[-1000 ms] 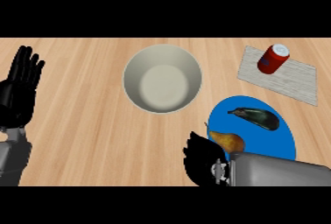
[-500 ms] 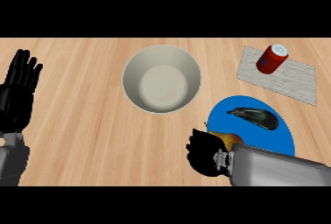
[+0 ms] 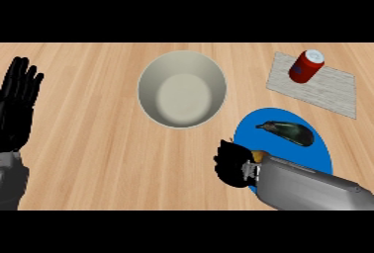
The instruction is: Pick the pear from the plate and place it in the bowl
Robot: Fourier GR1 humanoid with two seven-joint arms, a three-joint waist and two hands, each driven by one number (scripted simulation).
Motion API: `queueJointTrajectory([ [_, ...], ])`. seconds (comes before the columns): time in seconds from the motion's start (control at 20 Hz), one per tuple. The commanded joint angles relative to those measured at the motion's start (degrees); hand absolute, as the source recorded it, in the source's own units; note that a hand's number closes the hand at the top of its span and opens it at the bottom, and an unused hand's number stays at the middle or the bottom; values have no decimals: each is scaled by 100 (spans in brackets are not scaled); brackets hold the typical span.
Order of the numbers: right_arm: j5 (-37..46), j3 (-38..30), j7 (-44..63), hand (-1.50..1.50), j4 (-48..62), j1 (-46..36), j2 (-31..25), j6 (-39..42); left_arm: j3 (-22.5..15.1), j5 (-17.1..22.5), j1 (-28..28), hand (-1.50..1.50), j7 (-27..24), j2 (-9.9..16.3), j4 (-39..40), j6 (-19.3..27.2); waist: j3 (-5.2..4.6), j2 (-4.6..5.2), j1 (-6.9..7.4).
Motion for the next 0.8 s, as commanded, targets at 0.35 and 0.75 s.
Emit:
queueJointTrajectory([
  [0.35,1008,-197,-607,-150,1391,99,145,-799,70,-71,-26,0,-161,-117,122,-116,0,14,35],
  [0.75,1508,-417,-1374,150,1522,350,459,-1608,194,-212,-216,0,-217,-65,414,-150,-1,12,-2],
])
